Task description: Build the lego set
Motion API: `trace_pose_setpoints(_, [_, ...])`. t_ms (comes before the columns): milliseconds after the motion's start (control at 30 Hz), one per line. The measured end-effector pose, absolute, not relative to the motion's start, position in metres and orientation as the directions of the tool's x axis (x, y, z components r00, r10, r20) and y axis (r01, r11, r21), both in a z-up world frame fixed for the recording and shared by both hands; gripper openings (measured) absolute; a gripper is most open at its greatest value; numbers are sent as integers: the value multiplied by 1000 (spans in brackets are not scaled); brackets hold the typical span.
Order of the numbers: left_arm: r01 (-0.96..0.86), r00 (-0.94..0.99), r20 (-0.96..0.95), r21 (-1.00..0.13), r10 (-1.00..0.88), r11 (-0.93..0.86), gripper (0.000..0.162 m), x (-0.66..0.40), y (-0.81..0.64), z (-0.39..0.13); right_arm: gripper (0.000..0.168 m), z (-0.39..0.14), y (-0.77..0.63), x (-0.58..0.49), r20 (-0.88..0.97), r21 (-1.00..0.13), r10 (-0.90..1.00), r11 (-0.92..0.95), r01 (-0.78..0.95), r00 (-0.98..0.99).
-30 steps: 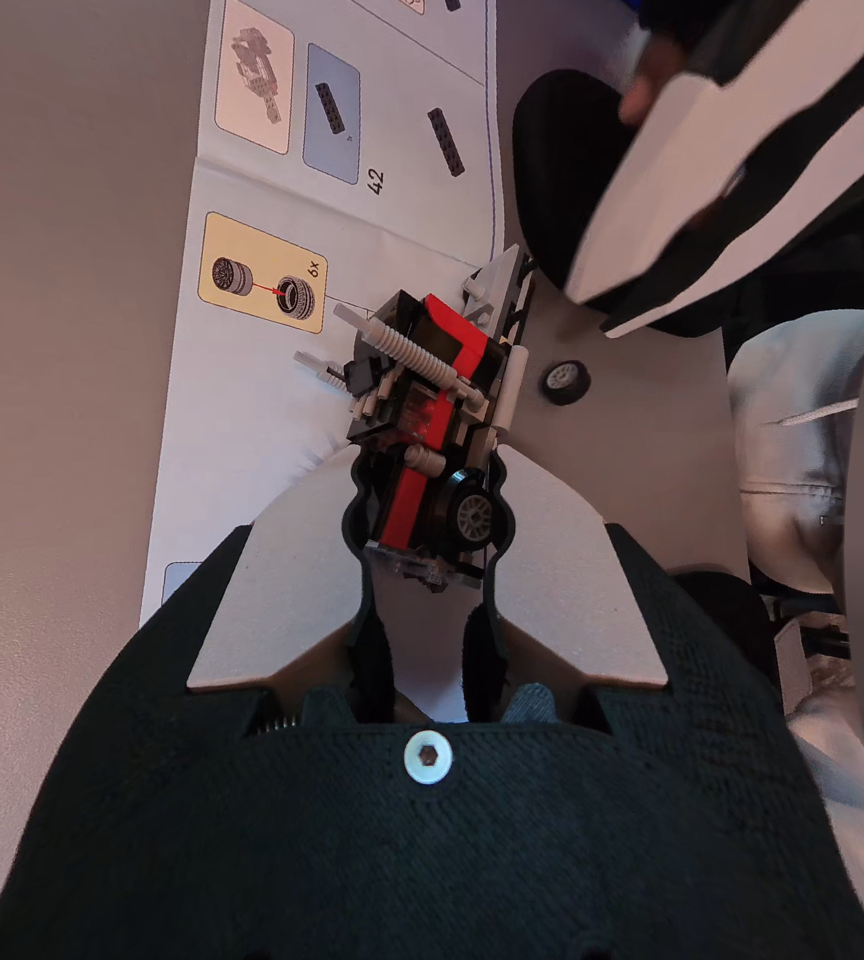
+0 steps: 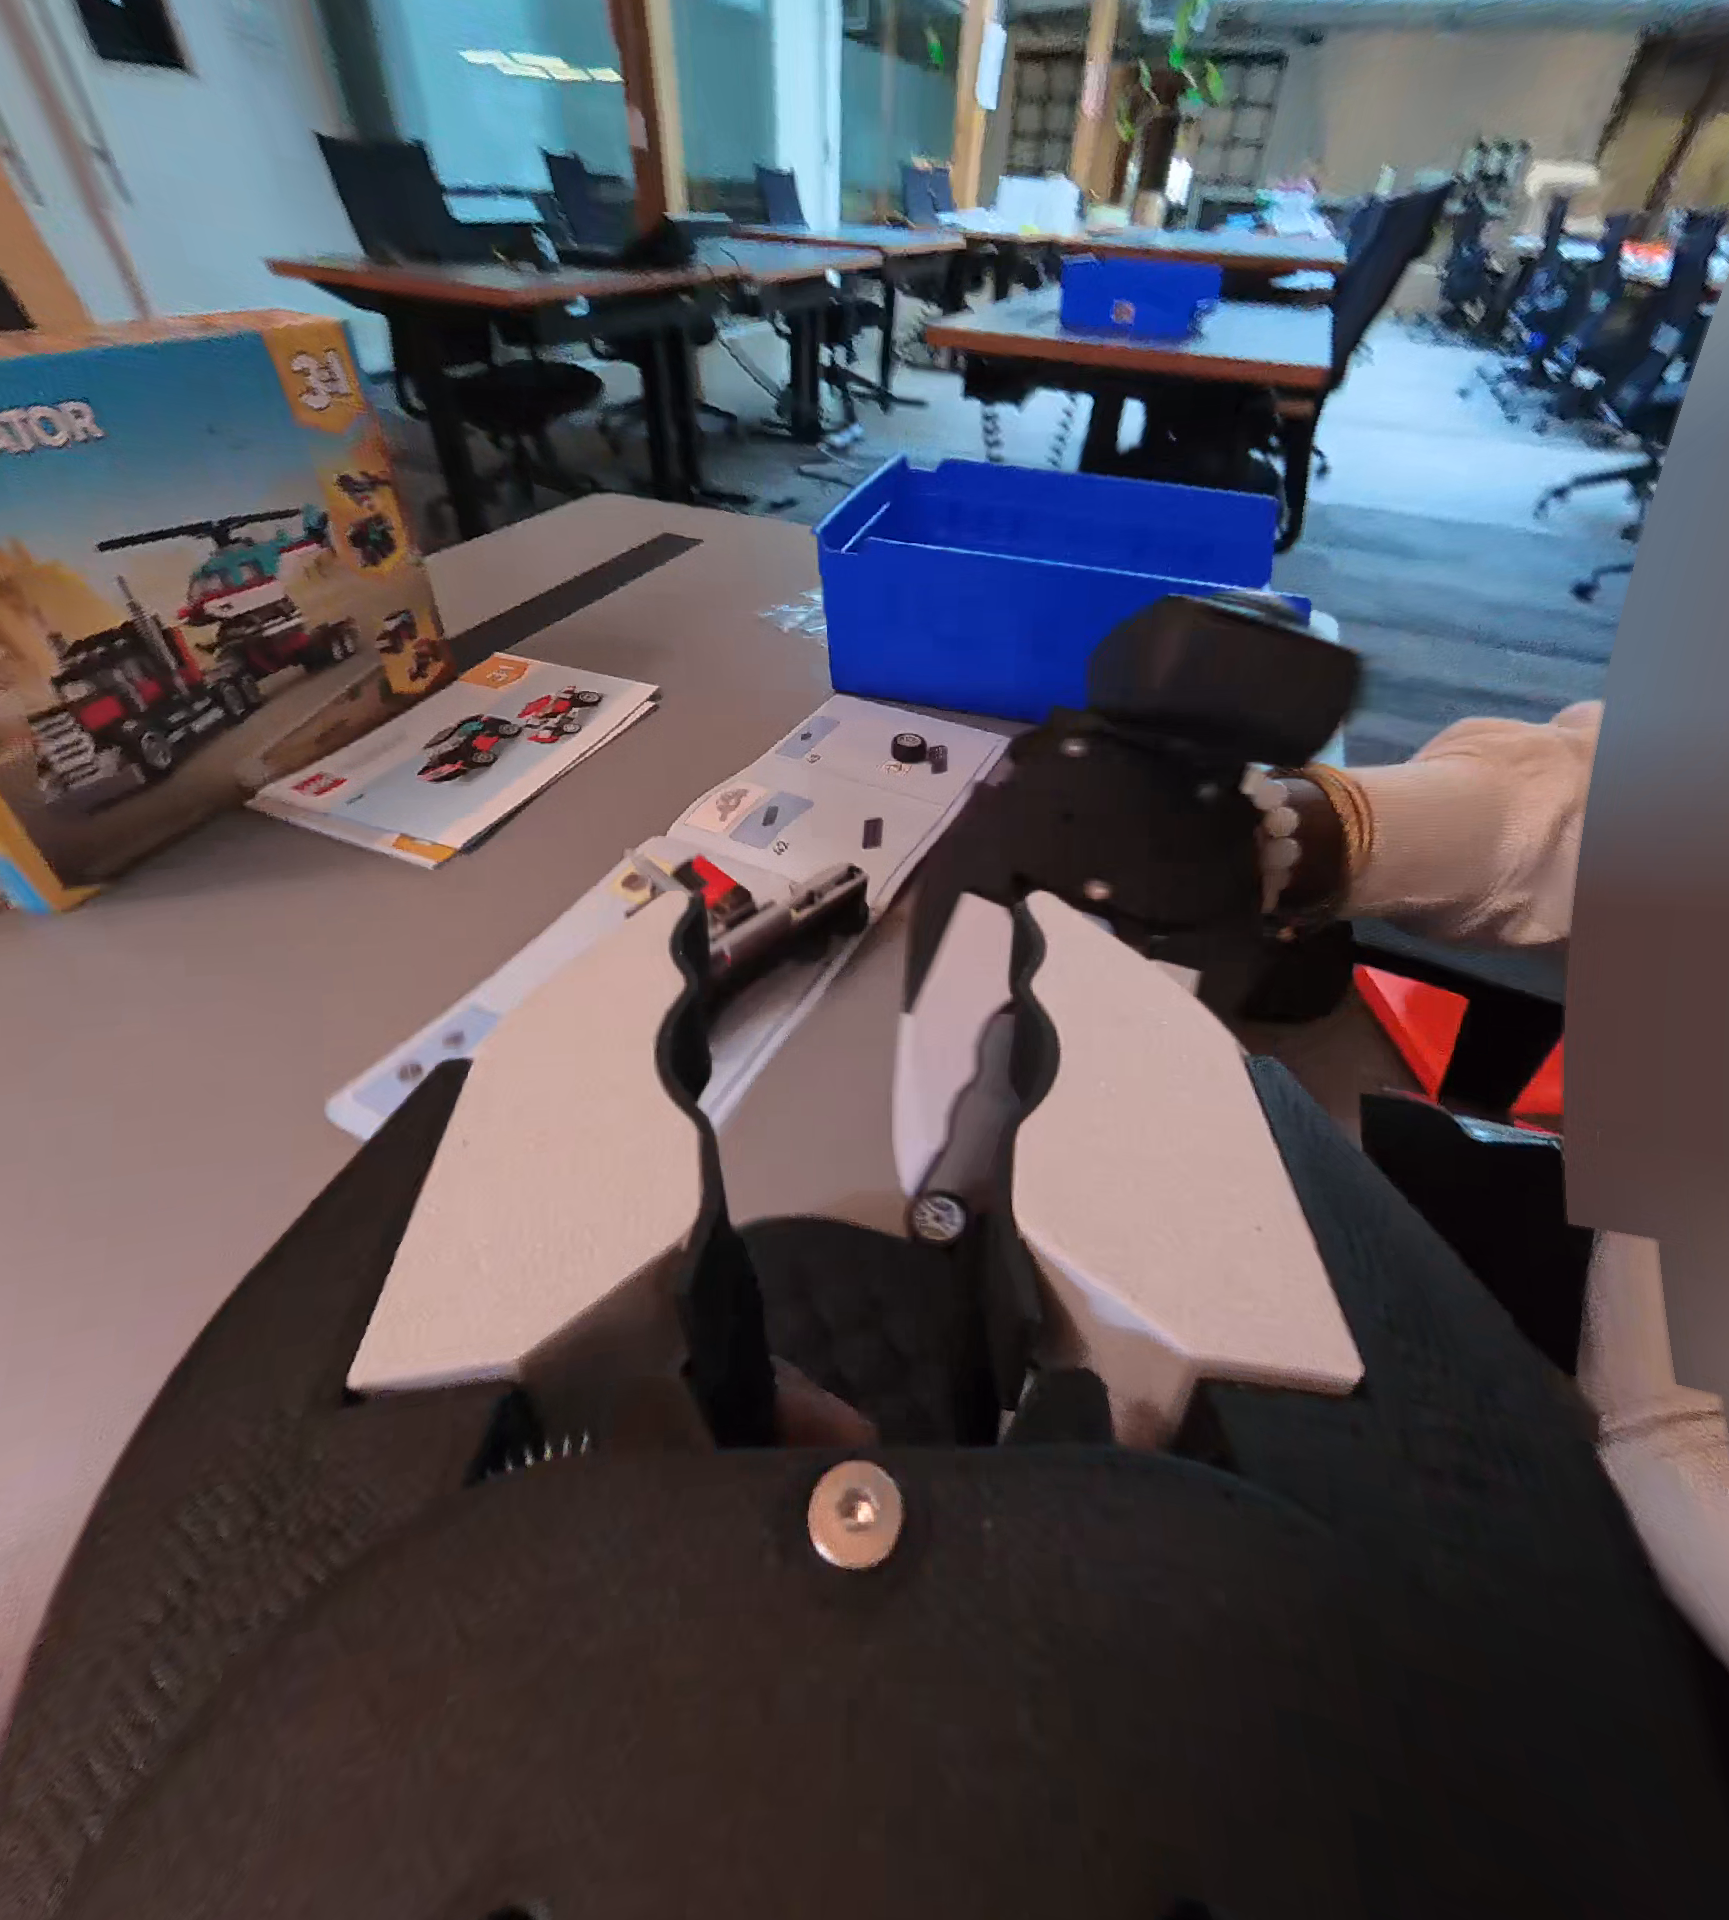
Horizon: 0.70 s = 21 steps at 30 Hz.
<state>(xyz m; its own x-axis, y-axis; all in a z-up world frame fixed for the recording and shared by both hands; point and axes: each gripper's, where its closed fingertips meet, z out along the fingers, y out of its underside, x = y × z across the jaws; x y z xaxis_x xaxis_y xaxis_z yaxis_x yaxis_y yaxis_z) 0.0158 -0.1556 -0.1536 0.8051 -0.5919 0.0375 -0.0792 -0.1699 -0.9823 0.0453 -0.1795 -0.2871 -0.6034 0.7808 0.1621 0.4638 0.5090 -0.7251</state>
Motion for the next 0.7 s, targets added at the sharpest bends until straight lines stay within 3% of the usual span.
trace_pose_setpoints(133, [-67, 865, 4, -990, -502, -124, 56, 22, -190, -183, 7, -296, -171, 40, 96, -726, 816, 450, 521, -570])
trace_pose_setpoints(200, [-108, 875, -34, -986, -483, -127, 56, 29, -201, -197, 10, -293, -166, 44, 82, -722, 824, 437, 536, -561])
trace_pose_setpoints(300, [-185, 880, -94, -971, -465, -152, 56, 39, -211, -212, 34, -279, -166, 50, 68, -751, 809, 427, 504, -584])
trace_pose_setpoints(533, [-197, 893, -70, -949, -446, -245, 56, 45, -209, -234, 32, -292, -161, 53, 22, -596, 736, 553, 582, -677])
trace_pose_setpoints(700, [-194, 892, -63, -948, -448, -254, 56, 42, -206, -232, 30, -299, -163, 47, 26, -550, 698, 607, 573, -715])
